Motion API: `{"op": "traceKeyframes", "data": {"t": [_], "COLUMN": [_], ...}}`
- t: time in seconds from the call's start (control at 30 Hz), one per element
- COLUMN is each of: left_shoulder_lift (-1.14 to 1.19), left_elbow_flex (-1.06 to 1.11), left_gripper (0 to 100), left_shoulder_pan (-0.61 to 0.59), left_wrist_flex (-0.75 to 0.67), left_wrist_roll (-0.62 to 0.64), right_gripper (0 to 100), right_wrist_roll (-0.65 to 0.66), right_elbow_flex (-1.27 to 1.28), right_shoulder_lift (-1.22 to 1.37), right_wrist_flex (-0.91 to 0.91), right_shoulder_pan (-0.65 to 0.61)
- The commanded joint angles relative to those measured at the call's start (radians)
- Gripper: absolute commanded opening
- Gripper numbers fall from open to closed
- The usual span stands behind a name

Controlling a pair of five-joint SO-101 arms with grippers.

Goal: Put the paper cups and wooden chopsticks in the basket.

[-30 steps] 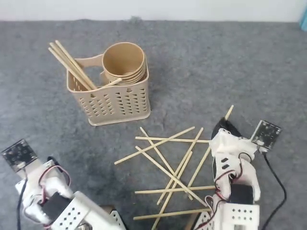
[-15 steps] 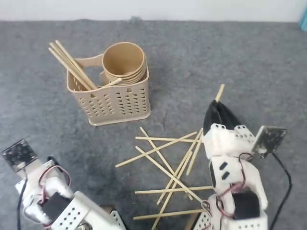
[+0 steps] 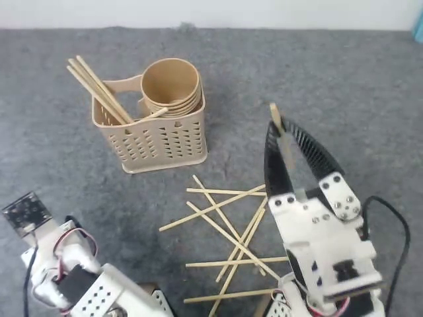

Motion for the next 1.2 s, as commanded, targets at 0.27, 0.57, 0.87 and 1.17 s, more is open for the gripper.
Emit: {"op": "traceKeyframes", "data": {"t": [0.27,0.57,0.87,1.17], "left_shoulder_lift": [-0.003,-0.003,-0.003,-0.003], "left_elbow_flex": [-0.002,-0.002,-0.002,-0.002], "left_gripper": [23,23,23,23], "left_shoulder_pan": [-0.002,-0.002,-0.005,-0.005], "left_wrist_flex": [0.006,0.006,0.020,0.023], "left_wrist_roll": [-0.012,-0.012,-0.034,-0.057], "right_gripper": [0.8,0.8,0.8,0.8], "right_wrist_roll": [-0.138,-0.252,-0.296,-0.183], "right_elbow_flex": [-0.562,-1.186,-1.740,-2.246], "right_shoulder_lift": [0.664,1.153,1.575,2.014], "right_wrist_flex": [-0.263,0.107,0.441,0.449], "right_shoulder_pan": [-0.012,-0.073,-0.297,-0.490]}}
